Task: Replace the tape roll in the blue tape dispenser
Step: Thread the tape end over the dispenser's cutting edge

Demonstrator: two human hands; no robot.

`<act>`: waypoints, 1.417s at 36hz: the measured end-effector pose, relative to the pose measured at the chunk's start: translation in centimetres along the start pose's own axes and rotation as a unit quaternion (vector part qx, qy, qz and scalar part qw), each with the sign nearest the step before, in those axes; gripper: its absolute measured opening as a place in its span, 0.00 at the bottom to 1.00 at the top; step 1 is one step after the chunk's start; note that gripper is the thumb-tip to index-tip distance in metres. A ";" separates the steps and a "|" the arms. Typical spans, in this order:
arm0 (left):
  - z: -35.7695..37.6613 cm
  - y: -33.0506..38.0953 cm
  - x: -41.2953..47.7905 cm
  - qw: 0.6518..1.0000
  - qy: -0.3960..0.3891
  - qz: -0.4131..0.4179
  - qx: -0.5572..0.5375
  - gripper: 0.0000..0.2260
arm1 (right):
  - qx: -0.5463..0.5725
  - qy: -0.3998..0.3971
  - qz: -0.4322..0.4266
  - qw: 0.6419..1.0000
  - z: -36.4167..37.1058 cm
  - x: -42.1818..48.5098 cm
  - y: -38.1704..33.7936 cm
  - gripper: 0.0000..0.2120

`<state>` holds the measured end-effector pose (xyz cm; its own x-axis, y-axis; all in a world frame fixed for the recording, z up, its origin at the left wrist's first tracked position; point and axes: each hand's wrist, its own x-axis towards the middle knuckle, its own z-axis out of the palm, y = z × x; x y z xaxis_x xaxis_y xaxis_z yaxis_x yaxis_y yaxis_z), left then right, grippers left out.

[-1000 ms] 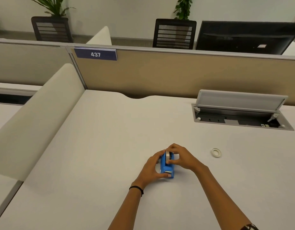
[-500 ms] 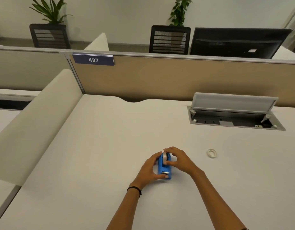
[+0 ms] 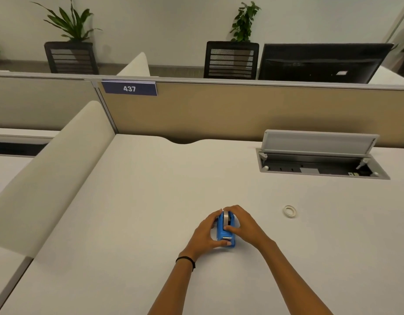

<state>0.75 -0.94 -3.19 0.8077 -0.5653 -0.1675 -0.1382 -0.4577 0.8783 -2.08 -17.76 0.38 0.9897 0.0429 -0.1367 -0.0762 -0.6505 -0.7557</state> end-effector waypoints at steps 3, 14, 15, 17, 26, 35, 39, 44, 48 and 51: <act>0.0 0.0 0.0 1.000 0.002 0.000 -0.002 0.38 | 0.007 0.005 0.004 1.000 0.0 0.0 -0.1 0.21; 0.2 -0.6 0.4 1.000 -0.010 -0.009 -0.028 0.38 | 0.007 0.051 -0.012 0.999 -0.6 0.2 -0.3 0.13; 0.1 -0.4 0.4 0.999 -0.010 -0.015 -0.041 0.35 | 0.006 0.052 -0.016 0.998 -0.6 0.3 -0.2 0.12; 0.0 0.1 0.5 0.997 -0.007 -0.027 -0.072 0.29 | 0.005 0.052 -0.021 0.998 -0.6 0.4 -0.1 0.12; 0.2 0.7 1.1 0.995 0.052 -0.015 -0.080 0.16 | 0.014 0.057 -0.049 0.997 -0.5 0.2 -0.2 0.12; 0.1 0.5 1.2 0.995 0.056 -0.006 -0.077 0.17 | 0.031 0.059 -0.043 0.997 -0.6 0.0 -0.3 0.12; 0.1 0.5 1.1 0.995 0.060 -0.004 -0.080 0.18 | 0.054 0.063 -0.033 0.996 -0.7 -0.2 -0.5 0.11; 0.0 0.5 1.0 0.995 0.057 -0.003 -0.080 0.18 | 0.052 0.067 -0.024 0.996 -0.9 -0.1 -1.0 0.10; 0.1 0.5 1.0 0.995 0.059 -0.003 -0.082 0.18 | 0.023 0.065 -0.027 0.997 -1.0 0.1 -1.1 0.07; 0.1 0.5 1.0 0.995 0.059 -0.003 -0.079 0.17 | -0.024 0.051 -0.029 0.998 -1.3 0.4 -1.4 0.06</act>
<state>1.48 -1.83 -2.94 0.8713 -0.4738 -0.1277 -0.0489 -0.3426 0.9382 -1.46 -17.81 2.21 0.9996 0.0067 -0.0259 -0.0143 -0.6841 -0.7293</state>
